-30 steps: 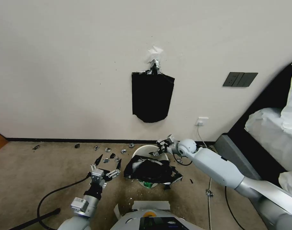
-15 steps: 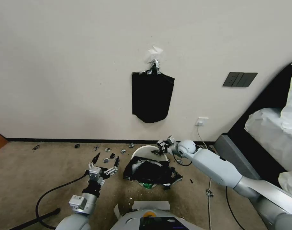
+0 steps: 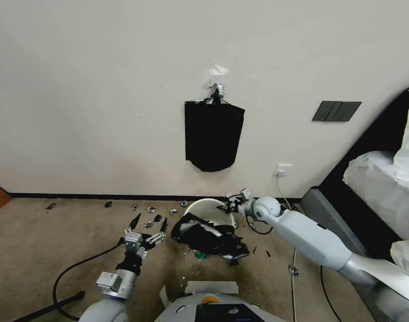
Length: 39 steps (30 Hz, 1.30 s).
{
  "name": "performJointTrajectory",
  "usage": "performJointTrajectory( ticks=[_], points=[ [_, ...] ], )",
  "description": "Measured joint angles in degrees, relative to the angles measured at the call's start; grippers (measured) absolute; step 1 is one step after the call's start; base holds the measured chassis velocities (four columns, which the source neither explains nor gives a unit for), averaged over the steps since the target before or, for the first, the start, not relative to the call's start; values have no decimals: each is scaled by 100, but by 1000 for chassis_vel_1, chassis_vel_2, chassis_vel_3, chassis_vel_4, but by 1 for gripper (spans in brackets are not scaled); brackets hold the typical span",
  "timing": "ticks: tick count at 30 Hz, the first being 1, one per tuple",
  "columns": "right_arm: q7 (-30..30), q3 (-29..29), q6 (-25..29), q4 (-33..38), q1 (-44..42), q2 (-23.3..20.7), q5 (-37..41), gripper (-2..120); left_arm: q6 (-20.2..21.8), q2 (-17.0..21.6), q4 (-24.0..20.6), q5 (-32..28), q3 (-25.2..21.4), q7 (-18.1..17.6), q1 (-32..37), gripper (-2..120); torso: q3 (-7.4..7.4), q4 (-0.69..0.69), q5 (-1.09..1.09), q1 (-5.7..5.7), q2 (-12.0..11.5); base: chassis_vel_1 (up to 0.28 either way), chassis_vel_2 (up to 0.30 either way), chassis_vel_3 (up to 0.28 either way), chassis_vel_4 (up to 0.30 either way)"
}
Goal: Place a trash bag onto the trash bin.
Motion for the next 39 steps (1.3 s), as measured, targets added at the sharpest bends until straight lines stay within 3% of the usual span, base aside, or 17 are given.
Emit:
performJointTrajectory(
  ticks=[1,4,5,6,8,9,13,17,30,39],
  points=[
    [0,0,0,0,0,0,0,2,0,0,0,0,0,0,0,100,0,0,0,0,0,0,0,0,0],
    [1408,604,-31,621,-613,44,779,2,36,-4,5,-31,59,-6,-44,100,0,2,-2,0,0,0,0,0,0],
    [1408,604,-31,621,-613,44,779,2,36,-4,5,-31,59,-6,-44,100,0,2,-2,0,0,0,0,0,0],
    [1996,892,-5,916,-935,95,1107,2,44,12,7,-48,66,-6,-52,100,0,1,0,0,0,0,0,0,0],
    [2610,1161,174,1230,-1311,165,1326,2,53,45,11,-84,66,-6,-65,100,0,1,-2,0,0,0,0,0,0],
    [2610,1161,174,1230,-1311,165,1326,2,53,45,11,-84,66,-6,-65,100,0,1,-2,0,0,0,0,0,0],
    [3678,1675,740,1586,-1982,494,1317,2,101,122,5,-159,43,-17,-118,100,0,0,-1,0,0,0,0,0,0],
    [4163,1969,1040,1739,-2381,831,1212,2,140,162,-6,-195,24,-27,-147,100,0,1,-3,0,0,0,0,0,0],
    [4167,2050,1272,1812,-3449,1695,507,2,164,213,-12,-258,-37,-38,-161,100,0,2,-2,0,0,0,0,0,0],
    [4022,1975,1395,1591,-3538,1808,310,2,164,201,9,-270,-27,-38,-161,100,0,1,-2,0,0,0,0,0,0]
  ],
)
